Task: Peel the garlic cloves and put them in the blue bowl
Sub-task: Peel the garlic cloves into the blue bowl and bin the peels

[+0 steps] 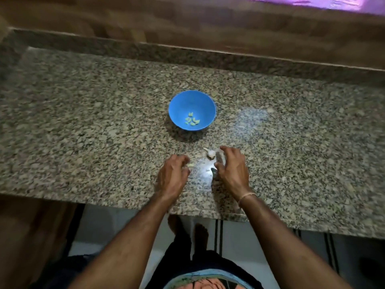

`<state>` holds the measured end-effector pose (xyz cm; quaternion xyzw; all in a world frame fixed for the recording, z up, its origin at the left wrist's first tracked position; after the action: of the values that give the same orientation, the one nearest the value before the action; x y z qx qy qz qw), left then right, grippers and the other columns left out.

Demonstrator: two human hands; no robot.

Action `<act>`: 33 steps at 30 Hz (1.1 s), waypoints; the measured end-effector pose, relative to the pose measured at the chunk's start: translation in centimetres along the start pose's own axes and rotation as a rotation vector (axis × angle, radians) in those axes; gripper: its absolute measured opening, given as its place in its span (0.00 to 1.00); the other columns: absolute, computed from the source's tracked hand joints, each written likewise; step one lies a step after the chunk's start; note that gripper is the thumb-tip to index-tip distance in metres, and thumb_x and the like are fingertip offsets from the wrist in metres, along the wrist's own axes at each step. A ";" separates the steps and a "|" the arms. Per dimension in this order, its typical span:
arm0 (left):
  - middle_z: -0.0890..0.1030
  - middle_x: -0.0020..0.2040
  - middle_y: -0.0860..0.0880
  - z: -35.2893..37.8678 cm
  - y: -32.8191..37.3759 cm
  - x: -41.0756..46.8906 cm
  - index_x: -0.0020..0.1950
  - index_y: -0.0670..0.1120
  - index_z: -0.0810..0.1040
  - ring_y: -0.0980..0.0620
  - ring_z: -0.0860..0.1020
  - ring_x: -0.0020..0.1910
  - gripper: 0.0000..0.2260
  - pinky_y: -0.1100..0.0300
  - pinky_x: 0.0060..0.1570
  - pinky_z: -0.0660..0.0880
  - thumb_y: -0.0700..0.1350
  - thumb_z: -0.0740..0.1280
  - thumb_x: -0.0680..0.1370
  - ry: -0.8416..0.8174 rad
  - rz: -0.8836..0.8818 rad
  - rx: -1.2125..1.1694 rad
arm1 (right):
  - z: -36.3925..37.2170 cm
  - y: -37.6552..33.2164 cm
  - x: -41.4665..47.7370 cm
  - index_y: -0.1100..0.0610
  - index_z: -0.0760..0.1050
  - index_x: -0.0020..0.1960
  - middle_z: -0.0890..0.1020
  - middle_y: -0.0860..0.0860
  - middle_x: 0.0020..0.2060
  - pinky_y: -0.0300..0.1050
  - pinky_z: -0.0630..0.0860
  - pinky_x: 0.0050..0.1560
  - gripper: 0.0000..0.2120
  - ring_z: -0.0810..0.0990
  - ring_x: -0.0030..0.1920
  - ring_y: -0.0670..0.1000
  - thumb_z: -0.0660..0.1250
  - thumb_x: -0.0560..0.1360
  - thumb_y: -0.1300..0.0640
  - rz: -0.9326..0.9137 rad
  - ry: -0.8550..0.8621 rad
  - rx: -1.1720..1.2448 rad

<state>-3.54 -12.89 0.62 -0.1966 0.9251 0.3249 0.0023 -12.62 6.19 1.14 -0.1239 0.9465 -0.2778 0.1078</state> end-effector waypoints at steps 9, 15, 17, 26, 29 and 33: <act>0.75 0.47 0.55 0.9 -0.1 1.0 0.50 0.53 0.74 0.50 0.74 0.44 0.11 0.52 0.38 0.72 0.41 0.74 0.77 0.005 0.140 0.032 | 1.2 0.5 1.2 0.51 0.71 0.74 0.70 0.53 0.70 0.54 0.67 0.66 0.33 0.67 0.69 0.57 0.78 0.73 0.48 0.079 -0.020 -0.182; 0.79 0.47 0.56 -1.3 1.5 2.1 0.53 0.51 0.78 0.55 0.76 0.45 0.05 0.59 0.38 0.72 0.42 0.71 0.81 0.073 0.128 -0.079 | 1.3 0.9 1.5 0.49 0.71 0.73 0.68 0.50 0.70 0.51 0.63 0.66 0.32 0.65 0.68 0.54 0.79 0.72 0.48 0.105 -0.004 -0.149; 0.80 0.51 0.56 -3.2 3.2 4.4 0.57 0.51 0.80 0.57 0.76 0.46 0.04 0.66 0.38 0.69 0.45 0.69 0.82 0.168 0.107 -0.112 | 1.5 1.2 1.7 0.48 0.71 0.72 0.68 0.50 0.69 0.50 0.62 0.65 0.32 0.65 0.68 0.53 0.80 0.72 0.48 0.107 -0.003 -0.132; 0.80 0.54 0.49 -5.9 6.9 11.6 0.62 0.48 0.80 0.49 0.76 0.53 0.12 0.56 0.45 0.70 0.44 0.74 0.79 0.372 0.050 0.154 | 1.0 1.7 2.2 0.47 0.71 0.69 0.68 0.48 0.65 0.47 0.62 0.60 0.32 0.65 0.65 0.51 0.81 0.70 0.48 0.039 -0.009 -0.064; 0.77 0.52 0.51 -1.7 9.3 7.4 0.61 0.50 0.78 0.50 0.75 0.51 0.11 0.53 0.43 0.74 0.46 0.73 0.79 0.235 0.274 0.114 | 1.1 2.1 2.4 0.46 0.69 0.70 0.67 0.48 0.65 0.47 0.64 0.61 0.32 0.64 0.64 0.50 0.80 0.71 0.46 0.027 -0.025 -0.041; 0.75 0.58 0.51 5.1 7.8 4.8 0.64 0.50 0.80 0.51 0.74 0.57 0.13 0.49 0.47 0.79 0.43 0.72 0.80 -0.046 0.279 0.025 | 0.8 2.3 2.8 0.46 0.69 0.70 0.66 0.47 0.64 0.48 0.67 0.60 0.30 0.65 0.62 0.49 0.78 0.73 0.45 -0.039 -0.041 -0.010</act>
<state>-11.45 -5.99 0.63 -0.0583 0.9471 0.3150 -0.0192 -15.44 6.89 -1.18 -0.1485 0.9429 -0.2724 0.1213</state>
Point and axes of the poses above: each hand's wrist, its own x-axis towards the middle knuckle, its own z-axis out of the palm, y = z × x, the point moved 8 cm from there along x, towards the middle knuckle
